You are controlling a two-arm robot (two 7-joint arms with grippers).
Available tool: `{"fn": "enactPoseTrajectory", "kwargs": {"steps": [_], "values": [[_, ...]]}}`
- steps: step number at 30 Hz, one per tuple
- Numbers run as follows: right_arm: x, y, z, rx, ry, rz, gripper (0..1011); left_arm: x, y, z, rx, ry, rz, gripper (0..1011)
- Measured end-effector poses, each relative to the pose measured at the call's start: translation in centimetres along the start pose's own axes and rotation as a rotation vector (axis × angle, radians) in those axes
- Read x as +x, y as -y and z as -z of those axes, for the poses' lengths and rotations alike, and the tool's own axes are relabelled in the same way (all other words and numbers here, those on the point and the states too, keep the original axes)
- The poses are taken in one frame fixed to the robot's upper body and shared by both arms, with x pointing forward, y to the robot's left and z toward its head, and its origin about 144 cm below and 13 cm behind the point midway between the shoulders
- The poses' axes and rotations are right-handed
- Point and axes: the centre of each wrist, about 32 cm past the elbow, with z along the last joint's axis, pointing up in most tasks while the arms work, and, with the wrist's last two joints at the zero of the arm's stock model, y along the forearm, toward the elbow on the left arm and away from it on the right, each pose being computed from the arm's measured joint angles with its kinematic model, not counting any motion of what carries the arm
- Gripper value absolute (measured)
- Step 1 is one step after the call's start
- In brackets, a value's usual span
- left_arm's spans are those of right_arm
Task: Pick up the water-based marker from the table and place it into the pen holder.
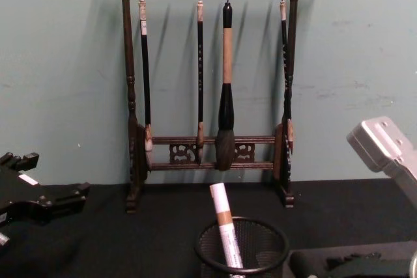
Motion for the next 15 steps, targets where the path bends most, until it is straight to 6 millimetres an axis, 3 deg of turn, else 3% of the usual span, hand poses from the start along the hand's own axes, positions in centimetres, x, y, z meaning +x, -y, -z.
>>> {"fn": "enactPoseTrajectory", "kwargs": {"steps": [14, 15], "values": [[-0.01, 0.01, 0.04, 0.001, 0.007, 0.001, 1002, 0.0, 0.0, 0.0, 0.0, 0.0, 0.0, 1001], [-0.01, 0.01, 0.04, 0.001, 0.006, 0.001, 968, 0.0, 0.0, 0.0, 0.0, 0.0, 0.0, 1001]]}}
